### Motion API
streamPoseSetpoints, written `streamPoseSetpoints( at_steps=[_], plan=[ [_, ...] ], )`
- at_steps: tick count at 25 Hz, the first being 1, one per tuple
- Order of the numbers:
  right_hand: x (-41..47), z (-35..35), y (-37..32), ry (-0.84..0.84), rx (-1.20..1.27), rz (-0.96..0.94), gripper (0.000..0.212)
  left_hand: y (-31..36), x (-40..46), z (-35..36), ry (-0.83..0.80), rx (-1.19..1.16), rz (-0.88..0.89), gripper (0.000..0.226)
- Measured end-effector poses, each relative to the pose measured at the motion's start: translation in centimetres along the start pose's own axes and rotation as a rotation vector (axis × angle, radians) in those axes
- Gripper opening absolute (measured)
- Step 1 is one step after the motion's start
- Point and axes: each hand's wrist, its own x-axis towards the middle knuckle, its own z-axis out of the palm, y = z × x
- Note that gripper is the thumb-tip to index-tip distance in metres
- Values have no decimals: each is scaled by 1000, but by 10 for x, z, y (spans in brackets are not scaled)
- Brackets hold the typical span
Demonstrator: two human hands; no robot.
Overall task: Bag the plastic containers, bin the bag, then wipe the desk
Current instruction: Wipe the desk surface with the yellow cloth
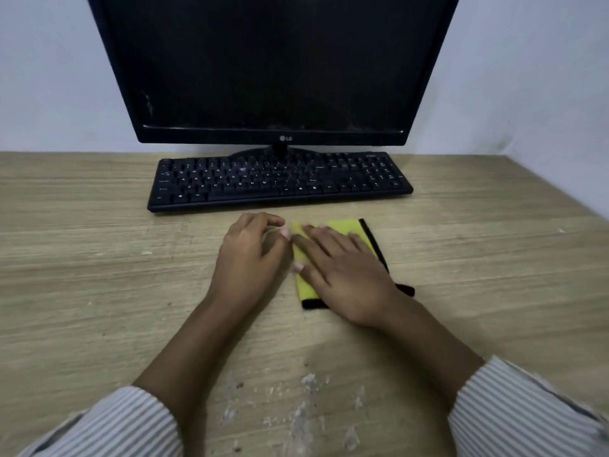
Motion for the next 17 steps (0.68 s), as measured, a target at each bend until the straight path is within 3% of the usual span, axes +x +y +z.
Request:
streamPoseSetpoints(
  at_steps=[3,6,9,14,17],
  plan=[
    [-47,-3,9,21,-7,-71,63,0,0,0,-20,28,29,25],
    [-39,-8,48,33,-16,92,69,1,-2,5,-91,89,34,30],
    [-5,-8,53,3,-10,207,57,8,-7,11,-128,114,42,32],
    [-60,-3,7,6,-31,-24,63,22,-18,19,-165,5,44,31],
    [-81,-10,41,26,-38,54,66,25,-22,21,-205,87,68,35]
  ],
)
